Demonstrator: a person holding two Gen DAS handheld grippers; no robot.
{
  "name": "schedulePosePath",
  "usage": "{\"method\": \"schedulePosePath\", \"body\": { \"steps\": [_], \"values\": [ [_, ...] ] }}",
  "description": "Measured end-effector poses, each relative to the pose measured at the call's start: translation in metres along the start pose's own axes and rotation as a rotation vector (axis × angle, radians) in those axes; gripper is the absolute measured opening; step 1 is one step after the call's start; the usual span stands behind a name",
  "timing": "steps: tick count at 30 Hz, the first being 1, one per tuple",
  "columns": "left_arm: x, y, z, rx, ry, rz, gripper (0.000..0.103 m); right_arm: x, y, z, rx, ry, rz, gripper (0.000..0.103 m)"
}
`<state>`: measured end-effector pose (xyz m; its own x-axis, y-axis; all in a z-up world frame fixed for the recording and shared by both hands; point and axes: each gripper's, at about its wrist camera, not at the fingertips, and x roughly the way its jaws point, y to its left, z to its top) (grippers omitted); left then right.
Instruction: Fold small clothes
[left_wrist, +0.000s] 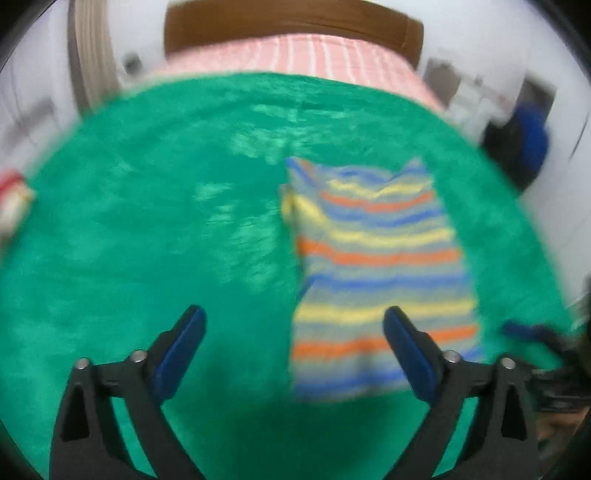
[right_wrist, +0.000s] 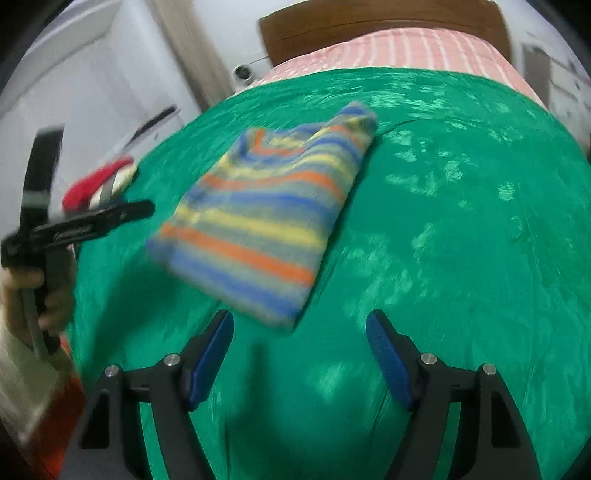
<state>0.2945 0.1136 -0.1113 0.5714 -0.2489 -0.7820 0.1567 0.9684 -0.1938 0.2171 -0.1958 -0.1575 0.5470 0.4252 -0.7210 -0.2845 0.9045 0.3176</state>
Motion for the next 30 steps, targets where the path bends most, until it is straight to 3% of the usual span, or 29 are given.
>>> {"method": "schedulePosePath", "body": {
  "steps": [2, 5, 12, 13, 14, 15, 16, 19, 21, 28, 30],
  "values": [
    [0.025, 0.018, 0.021, -0.084, 0.057, -0.066, 0.098, 0.003, -0.017, 0.020, 0.095, -0.040, 0.028, 0.076],
    [0.063, 0.023, 0.045, -0.090, 0.128, -0.093, 0.098, 0.019, -0.037, 0.052, 0.205, -0.063, 0.076, 0.076],
    [0.116, 0.004, 0.056, 0.015, 0.212, -0.019, 0.095, 0.098, -0.053, 0.097, 0.382, 0.006, 0.216, 0.073],
    [0.116, 0.000, 0.054, 0.031, 0.205, -0.017, 0.087, 0.108, -0.052, 0.099, 0.396, 0.003, 0.215, 0.062],
    [0.116, -0.002, 0.053, 0.040, 0.203, -0.026, 0.059, 0.112, -0.047, 0.101, 0.383, 0.007, 0.205, 0.043],
    [0.117, -0.005, 0.052, 0.044, 0.211, -0.059, 0.022, 0.119, -0.038, 0.104, 0.342, 0.035, 0.160, 0.034],
    [0.118, -0.008, 0.051, 0.034, 0.226, -0.099, 0.015, 0.122, -0.027, 0.105, 0.291, 0.049, 0.103, 0.031],
    [0.107, -0.017, 0.049, 0.044, 0.173, -0.052, 0.012, 0.117, 0.016, 0.109, 0.078, 0.029, -0.074, 0.024],
    [0.091, -0.019, 0.047, 0.039, 0.127, -0.051, 0.011, 0.105, 0.038, 0.107, 0.006, -0.017, -0.128, 0.024],
    [0.019, -0.017, 0.060, 0.070, 0.003, -0.071, 0.011, 0.050, 0.070, 0.113, 0.019, -0.175, -0.034, 0.023],
    [0.016, -0.016, 0.066, 0.068, -0.003, -0.074, 0.017, 0.048, 0.071, 0.120, 0.034, -0.182, -0.015, 0.023]
  ]
}}
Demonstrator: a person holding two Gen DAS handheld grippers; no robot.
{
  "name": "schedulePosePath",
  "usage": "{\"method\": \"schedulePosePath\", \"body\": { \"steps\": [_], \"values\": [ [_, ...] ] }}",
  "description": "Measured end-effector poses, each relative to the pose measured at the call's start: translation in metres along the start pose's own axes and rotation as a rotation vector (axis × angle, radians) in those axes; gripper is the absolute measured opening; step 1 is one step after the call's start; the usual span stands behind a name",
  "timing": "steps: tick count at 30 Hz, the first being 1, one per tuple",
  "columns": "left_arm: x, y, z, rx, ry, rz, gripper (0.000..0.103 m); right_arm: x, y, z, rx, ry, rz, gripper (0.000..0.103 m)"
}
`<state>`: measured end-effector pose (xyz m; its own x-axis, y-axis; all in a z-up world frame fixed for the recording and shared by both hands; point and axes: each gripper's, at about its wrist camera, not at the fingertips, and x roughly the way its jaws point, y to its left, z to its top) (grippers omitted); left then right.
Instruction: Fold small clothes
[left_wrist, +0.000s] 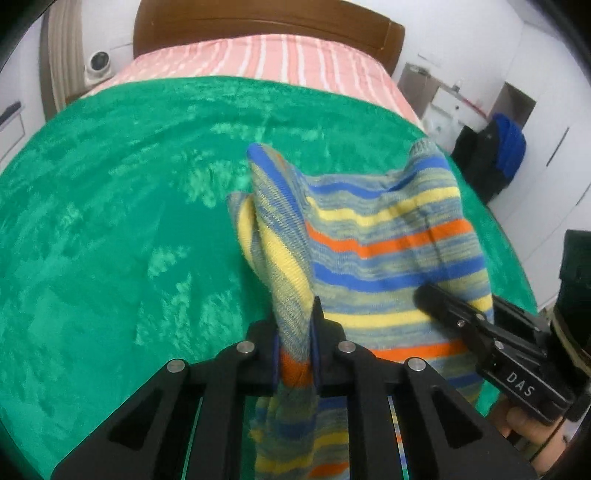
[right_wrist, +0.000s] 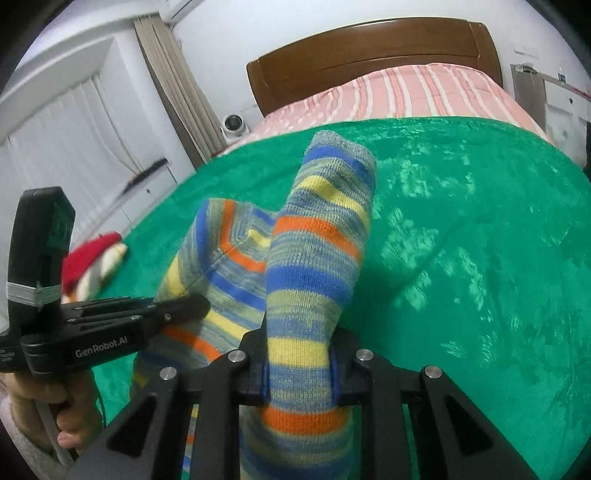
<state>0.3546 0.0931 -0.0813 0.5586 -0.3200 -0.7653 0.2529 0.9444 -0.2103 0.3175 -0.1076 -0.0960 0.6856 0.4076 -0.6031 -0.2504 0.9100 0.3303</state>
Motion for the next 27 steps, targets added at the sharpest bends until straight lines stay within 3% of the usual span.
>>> {"method": "schedulePosePath", "body": {
  "steps": [1, 2, 3, 4, 5, 7, 10, 12, 14, 17, 20, 25, 27],
  "values": [
    [0.003, 0.001, 0.000, -0.002, 0.006, 0.008, 0.022, 0.000, -0.002, 0.002, 0.015, -0.001, 0.003, 0.023],
    [0.010, 0.003, 0.000, -0.004, 0.011, 0.038, 0.045, 0.003, -0.005, 0.004, 0.027, 0.002, 0.000, 0.026],
    [0.017, 0.006, -0.004, -0.006, 0.013, 0.088, 0.079, 0.006, -0.008, 0.002, 0.035, 0.013, -0.005, 0.030],
    [0.021, 0.012, -0.007, -0.017, 0.010, 0.142, 0.086, 0.012, -0.015, 0.002, 0.042, 0.039, -0.027, 0.047],
    [0.018, 0.019, -0.016, -0.039, -0.012, 0.188, 0.088, 0.018, -0.024, 0.001, 0.044, 0.069, -0.076, 0.075],
    [0.006, 0.029, -0.030, -0.094, -0.068, 0.210, 0.088, 0.012, -0.037, -0.012, 0.038, 0.088, -0.116, 0.091],
    [-0.023, 0.031, -0.054, -0.123, -0.157, 0.266, 0.091, -0.016, -0.048, -0.036, -0.004, 0.095, -0.182, 0.094],
    [-0.052, 0.019, -0.073, -0.095, -0.233, 0.299, 0.100, -0.037, -0.052, -0.048, -0.040, 0.085, -0.218, 0.096],
    [-0.083, 0.002, -0.092, -0.043, -0.306, 0.303, 0.102, -0.069, -0.047, -0.060, -0.094, 0.035, -0.259, 0.096],
    [-0.117, -0.020, -0.115, 0.034, -0.377, 0.312, 0.103, -0.142, -0.024, -0.077, -0.181, -0.186, -0.353, 0.101],
    [-0.141, -0.045, -0.135, 0.104, -0.391, 0.303, 0.103, -0.210, -0.008, -0.096, -0.157, -0.418, -0.424, 0.103],
    [-0.170, -0.081, -0.167, 0.138, -0.426, 0.327, 0.103, -0.235, -0.008, -0.113, -0.047, -0.304, -0.377, 0.103],
    [-0.182, -0.090, -0.176, 0.119, -0.450, 0.356, 0.103, -0.247, 0.000, -0.124, -0.054, -0.333, -0.380, 0.103]
  ]
}}
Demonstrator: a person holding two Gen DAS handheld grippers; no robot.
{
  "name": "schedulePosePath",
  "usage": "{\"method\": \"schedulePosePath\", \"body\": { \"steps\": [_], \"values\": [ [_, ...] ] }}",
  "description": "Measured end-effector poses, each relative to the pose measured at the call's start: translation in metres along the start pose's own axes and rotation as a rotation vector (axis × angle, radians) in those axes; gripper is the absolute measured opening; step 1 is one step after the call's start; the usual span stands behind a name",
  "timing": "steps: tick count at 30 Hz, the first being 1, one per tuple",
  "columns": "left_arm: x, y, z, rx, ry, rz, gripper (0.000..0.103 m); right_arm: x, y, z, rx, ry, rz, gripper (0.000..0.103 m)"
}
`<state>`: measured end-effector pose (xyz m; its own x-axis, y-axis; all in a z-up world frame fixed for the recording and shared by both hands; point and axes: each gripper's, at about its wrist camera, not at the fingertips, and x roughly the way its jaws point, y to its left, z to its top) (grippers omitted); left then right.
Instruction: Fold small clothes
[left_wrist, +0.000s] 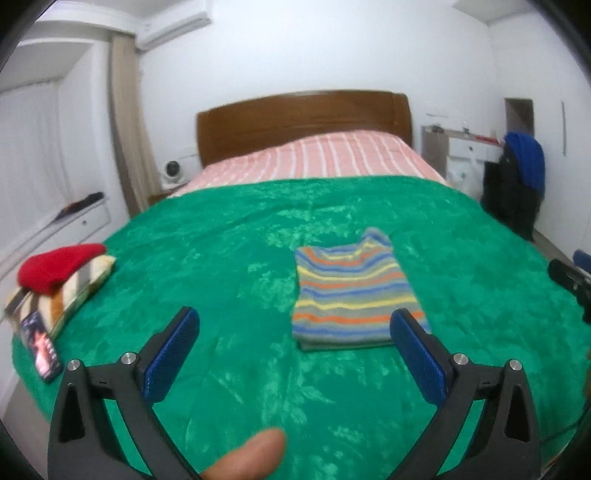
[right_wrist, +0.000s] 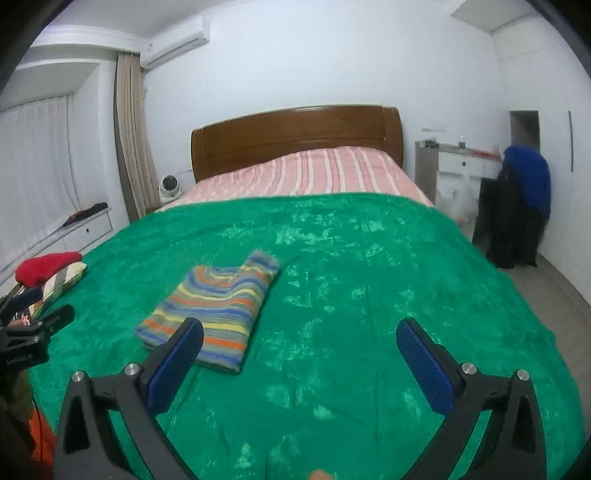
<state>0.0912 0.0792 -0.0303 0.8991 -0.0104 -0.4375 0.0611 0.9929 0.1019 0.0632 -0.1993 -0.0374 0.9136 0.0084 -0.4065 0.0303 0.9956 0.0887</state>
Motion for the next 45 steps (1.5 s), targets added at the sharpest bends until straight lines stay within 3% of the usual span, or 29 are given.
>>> {"method": "schedulePosePath", "body": {
  "steps": [3, 8, 14, 16, 20, 27, 39, 45],
  "values": [
    [-0.025, -0.007, 0.001, 0.042, -0.026, 0.058, 0.103, -0.028, 0.010, 0.001, -0.022, -0.099, 0.023, 0.103],
    [-0.049, -0.014, 0.006, 0.086, -0.022, 0.089, 0.103, -0.024, 0.035, 0.008, -0.086, 0.049, 0.173, 0.103],
    [-0.040, -0.009, 0.009, 0.057, 0.187, 0.057, 0.103, -0.010, 0.064, 0.025, -0.197, 0.218, 0.071, 0.103],
    [-0.035, -0.005, 0.007, 0.037, 0.241, 0.068, 0.103, -0.010, 0.071, 0.027, -0.211, 0.256, 0.083, 0.103],
    [-0.033, -0.003, 0.002, 0.028, 0.260, 0.093, 0.103, -0.016, 0.072, 0.015, -0.166, 0.285, 0.091, 0.103],
    [-0.029, 0.000, 0.000, -0.003, 0.284, 0.071, 0.103, -0.013, 0.063, -0.009, -0.130, 0.339, 0.015, 0.103],
    [-0.026, 0.000, -0.003, -0.017, 0.316, 0.040, 0.103, -0.020, 0.077, -0.012, -0.190, 0.333, -0.005, 0.103],
    [-0.033, 0.001, -0.001, -0.040, 0.279, -0.007, 0.103, -0.021, 0.078, -0.014, -0.201, 0.329, -0.011, 0.103]
  ]
}}
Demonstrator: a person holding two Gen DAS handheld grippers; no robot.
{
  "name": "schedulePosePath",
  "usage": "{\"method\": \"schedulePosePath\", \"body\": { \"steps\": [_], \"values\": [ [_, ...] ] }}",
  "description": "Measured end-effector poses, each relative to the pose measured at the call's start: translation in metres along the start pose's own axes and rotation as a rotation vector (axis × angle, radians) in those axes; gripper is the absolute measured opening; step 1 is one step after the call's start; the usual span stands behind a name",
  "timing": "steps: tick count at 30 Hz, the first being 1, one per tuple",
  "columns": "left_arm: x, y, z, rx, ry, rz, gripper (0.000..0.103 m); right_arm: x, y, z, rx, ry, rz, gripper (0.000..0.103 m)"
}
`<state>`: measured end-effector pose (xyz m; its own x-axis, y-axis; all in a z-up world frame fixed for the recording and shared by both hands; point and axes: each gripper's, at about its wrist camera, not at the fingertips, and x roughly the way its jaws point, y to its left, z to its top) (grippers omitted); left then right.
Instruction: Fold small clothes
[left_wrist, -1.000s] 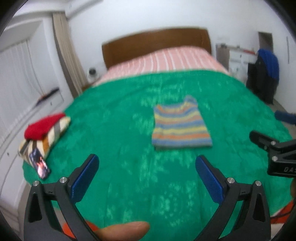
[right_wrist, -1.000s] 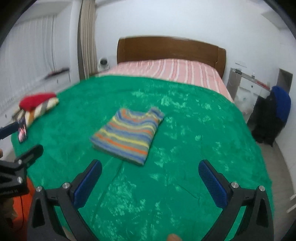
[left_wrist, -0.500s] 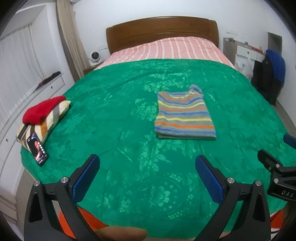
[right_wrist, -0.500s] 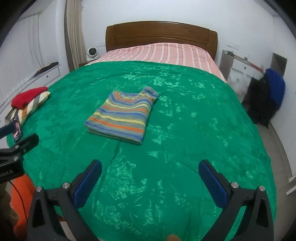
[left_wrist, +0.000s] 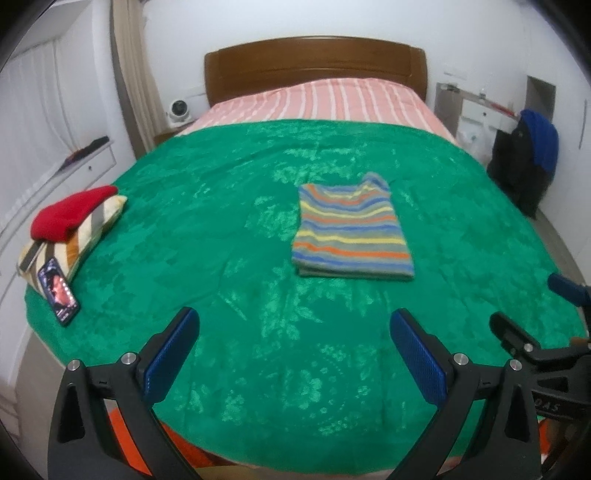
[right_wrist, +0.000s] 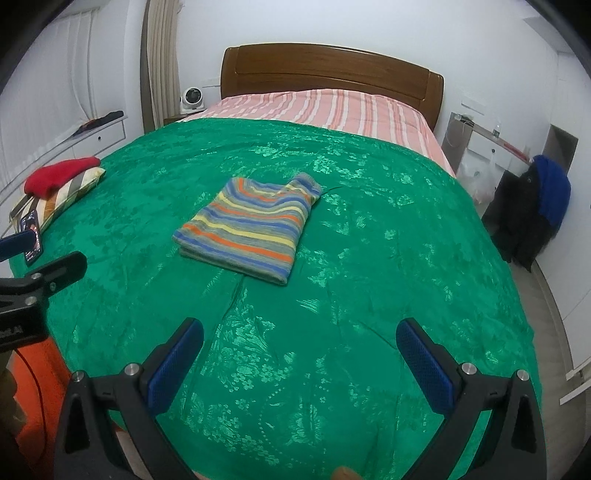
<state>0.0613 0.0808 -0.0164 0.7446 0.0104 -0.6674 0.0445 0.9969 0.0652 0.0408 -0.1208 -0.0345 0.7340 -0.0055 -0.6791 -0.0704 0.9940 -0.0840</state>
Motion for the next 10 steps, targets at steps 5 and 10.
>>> {"method": "schedulePosePath", "body": {
  "steps": [5, 10],
  "values": [
    [-0.0048, -0.0010, 0.0009, -0.003, -0.035, 0.010, 0.103, -0.0018, -0.0012, 0.0006, 0.013, -0.005, -0.004, 0.103],
    [-0.0057, -0.0030, -0.0005, 0.005, -0.050, 0.023, 0.103, -0.0023, -0.0015, 0.0006, 0.023, -0.005, 0.007, 0.103]
  ]
}}
